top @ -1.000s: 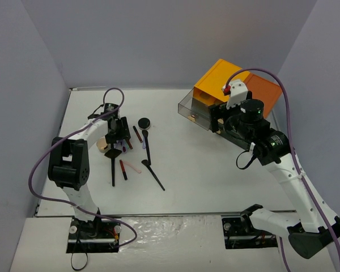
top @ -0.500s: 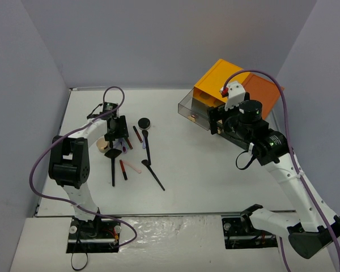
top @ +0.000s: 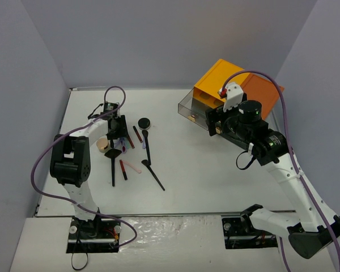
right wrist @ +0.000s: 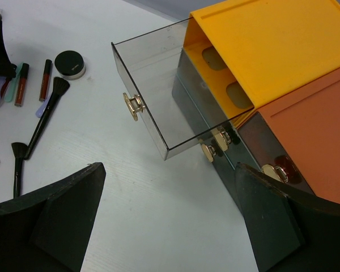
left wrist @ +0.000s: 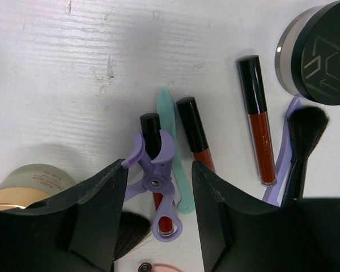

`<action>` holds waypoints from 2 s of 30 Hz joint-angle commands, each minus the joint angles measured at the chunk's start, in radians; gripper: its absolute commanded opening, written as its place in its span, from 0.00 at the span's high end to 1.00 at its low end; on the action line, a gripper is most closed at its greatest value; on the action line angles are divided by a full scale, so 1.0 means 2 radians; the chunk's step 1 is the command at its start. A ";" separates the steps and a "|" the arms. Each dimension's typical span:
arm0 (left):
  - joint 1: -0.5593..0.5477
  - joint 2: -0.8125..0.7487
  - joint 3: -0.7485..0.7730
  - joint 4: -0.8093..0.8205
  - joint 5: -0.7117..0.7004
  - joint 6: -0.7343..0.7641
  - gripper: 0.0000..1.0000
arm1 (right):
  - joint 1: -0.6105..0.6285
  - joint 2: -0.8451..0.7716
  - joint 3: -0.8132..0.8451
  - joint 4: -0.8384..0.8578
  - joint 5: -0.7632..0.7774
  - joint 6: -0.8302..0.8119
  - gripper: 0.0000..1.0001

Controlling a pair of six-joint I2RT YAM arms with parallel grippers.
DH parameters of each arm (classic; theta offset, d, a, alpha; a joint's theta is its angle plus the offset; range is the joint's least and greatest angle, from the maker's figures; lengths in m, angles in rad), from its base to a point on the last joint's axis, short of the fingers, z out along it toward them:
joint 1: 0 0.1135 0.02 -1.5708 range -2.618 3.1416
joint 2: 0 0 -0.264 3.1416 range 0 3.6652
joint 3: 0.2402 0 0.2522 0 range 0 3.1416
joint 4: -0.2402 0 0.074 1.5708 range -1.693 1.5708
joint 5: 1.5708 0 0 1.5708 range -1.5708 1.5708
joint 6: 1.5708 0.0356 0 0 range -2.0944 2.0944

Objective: Organize the makeup

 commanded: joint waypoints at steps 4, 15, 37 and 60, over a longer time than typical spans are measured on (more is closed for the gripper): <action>0.003 0.004 0.017 0.019 0.002 0.005 0.55 | 0.000 -0.010 0.000 0.028 -0.009 -0.005 0.06; 0.003 -0.008 0.009 0.033 0.005 0.000 0.74 | 0.000 -0.009 -0.001 0.029 -0.007 -0.007 0.06; -0.004 -0.201 -0.011 0.047 0.106 -0.115 0.89 | 0.007 0.045 0.051 0.057 -0.172 0.075 0.11; -0.095 -0.368 -0.024 0.198 0.085 -0.303 0.89 | 0.139 0.196 0.139 0.206 -0.251 0.177 0.29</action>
